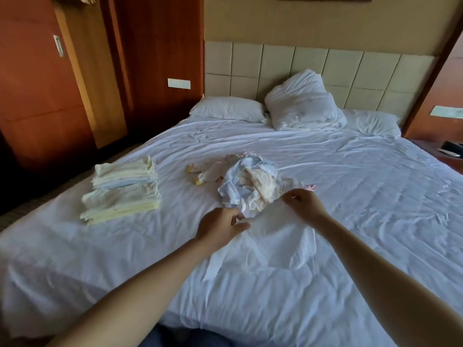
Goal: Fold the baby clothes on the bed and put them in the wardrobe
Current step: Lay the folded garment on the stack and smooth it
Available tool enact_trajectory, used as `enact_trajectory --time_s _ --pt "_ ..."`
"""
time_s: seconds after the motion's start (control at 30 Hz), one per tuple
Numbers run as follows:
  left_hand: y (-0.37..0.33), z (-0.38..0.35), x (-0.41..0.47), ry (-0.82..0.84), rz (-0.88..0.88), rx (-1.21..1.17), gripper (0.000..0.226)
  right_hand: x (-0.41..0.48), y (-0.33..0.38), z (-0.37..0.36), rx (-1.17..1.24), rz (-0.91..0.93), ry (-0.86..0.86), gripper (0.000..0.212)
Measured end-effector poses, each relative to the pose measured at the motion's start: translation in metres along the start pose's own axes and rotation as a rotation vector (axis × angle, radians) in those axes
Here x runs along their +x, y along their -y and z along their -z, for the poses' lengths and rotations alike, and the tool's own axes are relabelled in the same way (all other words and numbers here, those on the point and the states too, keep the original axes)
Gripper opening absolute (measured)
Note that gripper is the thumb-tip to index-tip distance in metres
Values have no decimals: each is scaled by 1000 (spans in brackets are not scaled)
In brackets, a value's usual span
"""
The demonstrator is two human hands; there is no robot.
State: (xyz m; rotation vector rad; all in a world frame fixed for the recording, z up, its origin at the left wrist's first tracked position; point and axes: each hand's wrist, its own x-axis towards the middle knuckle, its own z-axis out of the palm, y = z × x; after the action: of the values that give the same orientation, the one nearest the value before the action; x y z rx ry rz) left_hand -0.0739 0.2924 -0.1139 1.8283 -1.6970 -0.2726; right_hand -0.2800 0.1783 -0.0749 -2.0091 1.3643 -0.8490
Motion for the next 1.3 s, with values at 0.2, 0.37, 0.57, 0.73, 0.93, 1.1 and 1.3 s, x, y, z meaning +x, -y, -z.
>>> enact_trajectory --time_s 0.2,0.37,0.57,0.73,0.93,1.1,1.3 --pt "7 -42 -36 125 72 -21 24 -33 -47 -25 -53 -101 62 14" --pt "6 -74 -59 272 71 -86 35 -54 -78 -37 -109 -204 68 11" --pt "1 -98 -69 444 -13 -111 17 -92 -90 -41 -420 91 -72 19" --pt "0 -96 -62 338 -20 -63 23 -102 -76 -58 -373 -80 275 17" --pt "25 -87 -43 225 -36 147 37 -105 -89 -81 -343 -177 472 59" --pt "39 -84 -37 344 3 284 58 -106 -91 -83 -389 -171 423 44" --pt "43 -88 -34 336 6 547 38 -107 -93 -85 -425 -193 410 13"
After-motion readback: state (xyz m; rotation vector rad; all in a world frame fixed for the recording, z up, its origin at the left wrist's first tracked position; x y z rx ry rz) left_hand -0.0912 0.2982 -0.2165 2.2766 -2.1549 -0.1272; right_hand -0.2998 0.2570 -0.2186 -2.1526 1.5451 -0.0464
